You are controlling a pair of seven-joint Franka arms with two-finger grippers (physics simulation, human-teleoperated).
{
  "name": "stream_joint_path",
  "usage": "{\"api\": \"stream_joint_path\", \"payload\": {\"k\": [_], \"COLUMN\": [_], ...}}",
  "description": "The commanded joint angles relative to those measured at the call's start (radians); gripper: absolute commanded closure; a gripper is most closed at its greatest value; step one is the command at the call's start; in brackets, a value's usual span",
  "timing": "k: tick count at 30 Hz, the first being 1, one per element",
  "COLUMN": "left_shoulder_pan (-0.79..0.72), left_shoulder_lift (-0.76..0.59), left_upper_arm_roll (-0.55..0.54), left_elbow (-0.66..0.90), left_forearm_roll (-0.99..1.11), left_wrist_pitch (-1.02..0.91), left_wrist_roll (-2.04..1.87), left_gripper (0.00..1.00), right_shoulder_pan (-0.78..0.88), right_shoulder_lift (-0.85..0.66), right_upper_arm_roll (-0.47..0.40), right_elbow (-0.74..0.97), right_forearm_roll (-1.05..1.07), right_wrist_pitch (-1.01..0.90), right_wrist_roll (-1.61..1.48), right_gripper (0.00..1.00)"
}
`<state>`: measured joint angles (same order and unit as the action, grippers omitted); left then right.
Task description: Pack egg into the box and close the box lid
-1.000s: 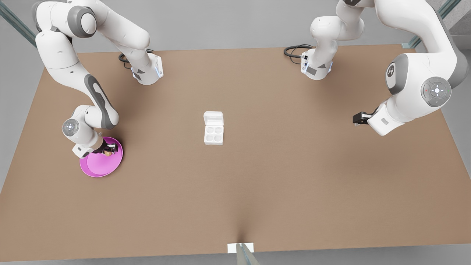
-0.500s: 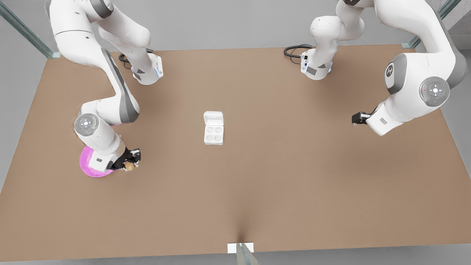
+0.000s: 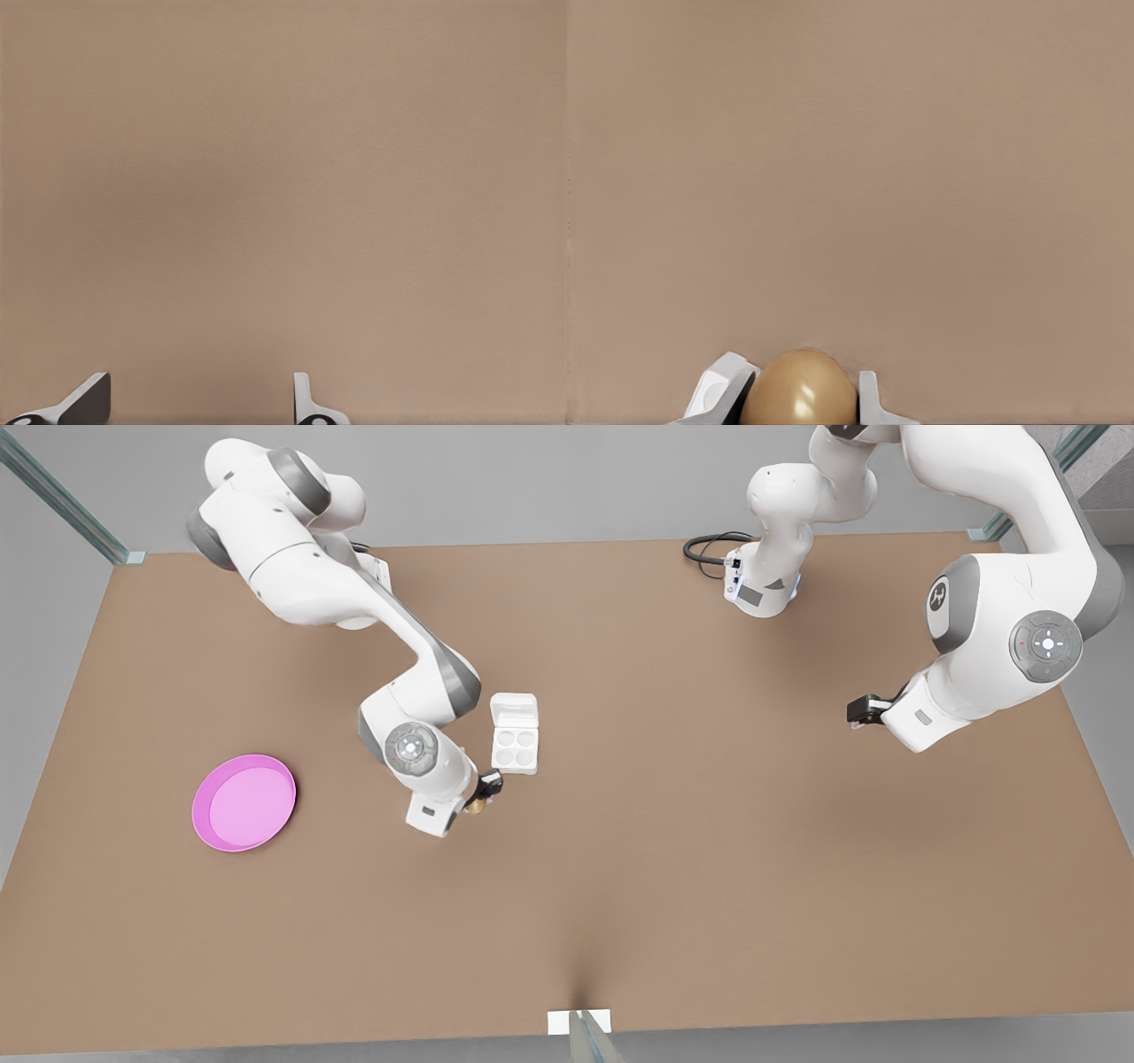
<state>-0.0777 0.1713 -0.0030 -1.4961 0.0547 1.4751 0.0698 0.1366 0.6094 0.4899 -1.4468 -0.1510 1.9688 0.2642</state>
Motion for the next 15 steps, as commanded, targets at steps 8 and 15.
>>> {"api": "stream_joint_path", "payload": {"k": [8,15], "left_shoulder_pan": [-0.001,-0.001], "left_shoulder_lift": [0.004,0.004], "left_upper_arm_roll": [0.0,0.0], "left_elbow": [0.0,0.0], "left_forearm_roll": [0.001,0.001], "left_wrist_pitch": [0.005,0.002], "left_wrist_roll": [-0.001,-0.001], "left_gripper": [0.0,0.0], "right_shoulder_pan": [0.063,0.064], "right_shoulder_lift": [-0.002,-0.083], "right_upper_arm_roll": [-0.001,0.012], "right_elbow": [-0.058,-0.329], "right_forearm_roll": [-0.021,-0.047], "right_wrist_pitch": [0.084,0.257], "right_wrist_roll": [0.693,0.764], "right_gripper": [0.62,0.62]}}
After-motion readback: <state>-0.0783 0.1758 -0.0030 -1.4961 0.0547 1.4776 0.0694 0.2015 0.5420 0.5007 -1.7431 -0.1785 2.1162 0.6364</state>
